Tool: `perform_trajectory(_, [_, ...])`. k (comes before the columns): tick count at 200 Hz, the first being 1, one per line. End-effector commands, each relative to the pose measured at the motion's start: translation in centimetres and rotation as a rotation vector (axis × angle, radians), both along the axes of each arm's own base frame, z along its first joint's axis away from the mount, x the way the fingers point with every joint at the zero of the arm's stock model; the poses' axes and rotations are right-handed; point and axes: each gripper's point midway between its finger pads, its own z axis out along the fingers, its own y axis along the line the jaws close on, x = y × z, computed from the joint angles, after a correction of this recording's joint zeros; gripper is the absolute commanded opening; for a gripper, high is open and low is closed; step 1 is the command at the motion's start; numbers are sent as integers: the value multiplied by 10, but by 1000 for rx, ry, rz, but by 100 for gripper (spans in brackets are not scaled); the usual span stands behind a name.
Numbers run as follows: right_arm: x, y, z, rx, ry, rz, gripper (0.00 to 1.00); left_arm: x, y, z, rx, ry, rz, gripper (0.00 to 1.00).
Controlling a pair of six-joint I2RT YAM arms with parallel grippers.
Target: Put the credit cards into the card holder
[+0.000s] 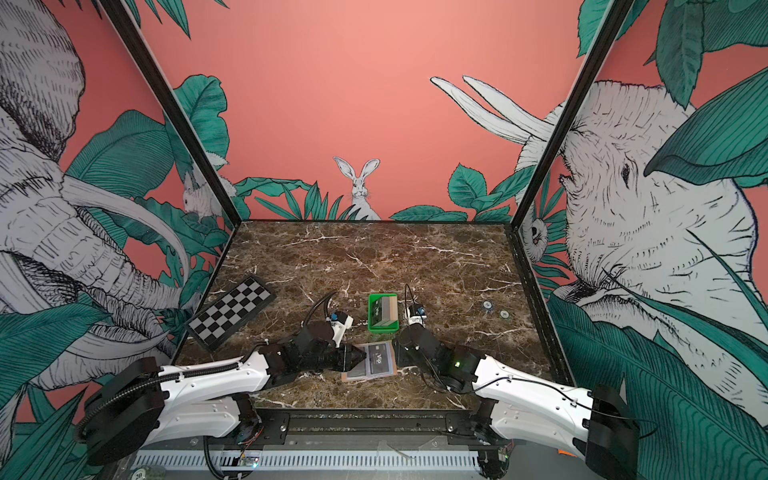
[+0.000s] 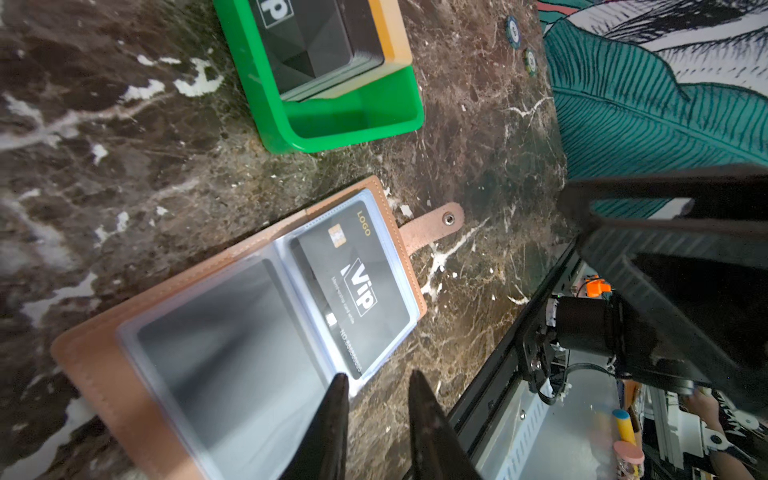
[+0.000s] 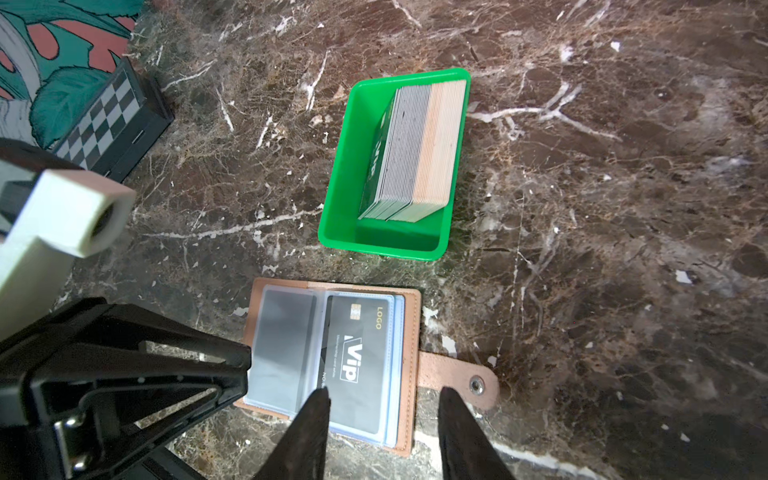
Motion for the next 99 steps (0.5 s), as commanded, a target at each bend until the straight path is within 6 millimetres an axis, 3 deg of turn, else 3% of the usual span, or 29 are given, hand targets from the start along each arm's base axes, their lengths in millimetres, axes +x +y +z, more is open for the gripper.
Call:
perform_trajectory(1, [-2,3,-3,5,12,9,42,6,-6,4,15,4,15,26])
perform_trajectory(59, [8,-16,-10,4,41,-73,37,16,-10,-6,32,19,66,25])
perform_trajectory(99, [11,-17,-9,51,71,-57,37,18,-16,-11,31,39,70,24])
